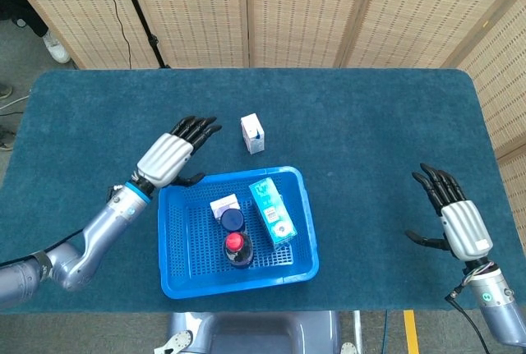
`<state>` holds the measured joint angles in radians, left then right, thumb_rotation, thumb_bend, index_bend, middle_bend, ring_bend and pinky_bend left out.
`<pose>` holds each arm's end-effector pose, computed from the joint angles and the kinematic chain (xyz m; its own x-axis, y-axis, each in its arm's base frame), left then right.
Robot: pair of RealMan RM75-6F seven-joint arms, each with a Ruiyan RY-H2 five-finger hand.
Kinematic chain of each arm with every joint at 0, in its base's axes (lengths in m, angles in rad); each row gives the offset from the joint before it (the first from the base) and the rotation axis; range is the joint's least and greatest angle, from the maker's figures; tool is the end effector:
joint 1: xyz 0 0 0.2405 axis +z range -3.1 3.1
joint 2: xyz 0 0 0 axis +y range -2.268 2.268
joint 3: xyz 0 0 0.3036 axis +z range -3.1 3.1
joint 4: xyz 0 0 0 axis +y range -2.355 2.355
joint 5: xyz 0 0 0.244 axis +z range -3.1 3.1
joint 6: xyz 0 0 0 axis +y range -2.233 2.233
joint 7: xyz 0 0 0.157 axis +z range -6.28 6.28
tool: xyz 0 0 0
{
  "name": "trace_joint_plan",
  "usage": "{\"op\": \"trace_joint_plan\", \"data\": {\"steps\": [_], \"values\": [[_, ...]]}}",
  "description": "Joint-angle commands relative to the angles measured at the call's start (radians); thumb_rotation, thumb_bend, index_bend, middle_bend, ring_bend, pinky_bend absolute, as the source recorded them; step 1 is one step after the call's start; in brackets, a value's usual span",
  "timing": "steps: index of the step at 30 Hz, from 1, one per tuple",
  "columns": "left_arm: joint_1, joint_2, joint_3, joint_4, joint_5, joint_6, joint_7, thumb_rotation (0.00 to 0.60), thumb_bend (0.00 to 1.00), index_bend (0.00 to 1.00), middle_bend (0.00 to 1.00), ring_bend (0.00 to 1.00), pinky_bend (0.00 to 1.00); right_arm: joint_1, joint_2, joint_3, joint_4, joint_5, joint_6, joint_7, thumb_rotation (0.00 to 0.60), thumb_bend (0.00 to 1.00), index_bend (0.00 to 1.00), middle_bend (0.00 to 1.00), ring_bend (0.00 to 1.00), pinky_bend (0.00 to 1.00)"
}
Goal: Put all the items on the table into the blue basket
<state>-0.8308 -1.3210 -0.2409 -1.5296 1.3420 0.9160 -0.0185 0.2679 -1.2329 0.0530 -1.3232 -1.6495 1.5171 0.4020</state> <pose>-0.1293 0.4359 0.0358 0.3537 0.1781 0.9183 0.8147 -0.5409 -0.2089 -0.3533 -0.2724 0.1321 0.1876 0.0228 0.9820 -0.9302 -0.3170 0.1850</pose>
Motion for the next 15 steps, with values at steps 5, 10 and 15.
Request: {"op": "trace_joint_plan", "data": {"steps": [5,10,15], "values": [[-0.139,-0.044,-0.016,0.2,0.002,-0.157,0.036,0.6,0.24,0.0,0.0,0.0,0.0,0.001,-0.001,0.002,0.002,0.005,-0.004,-0.001,0.6,0.0,0.05,0.0,0.0,0.05],[-0.201,-0.088,-0.012,0.284,0.007,-0.211,0.058,0.6,0.24,0.0,0.0,0.0,0.0,0.001,-0.002,0.006,0.002,0.013,-0.007,-0.004,0.6,0.0,0.04,0.0,0.0,0.05],[-0.264,-0.14,-0.014,0.361,-0.002,-0.262,0.086,0.6,0.24,0.0,0.0,0.0,0.0,0.001,-0.004,0.01,0.001,0.023,-0.013,-0.01,0.6,0.0,0.04,0.0,0.0,0.05]]}}
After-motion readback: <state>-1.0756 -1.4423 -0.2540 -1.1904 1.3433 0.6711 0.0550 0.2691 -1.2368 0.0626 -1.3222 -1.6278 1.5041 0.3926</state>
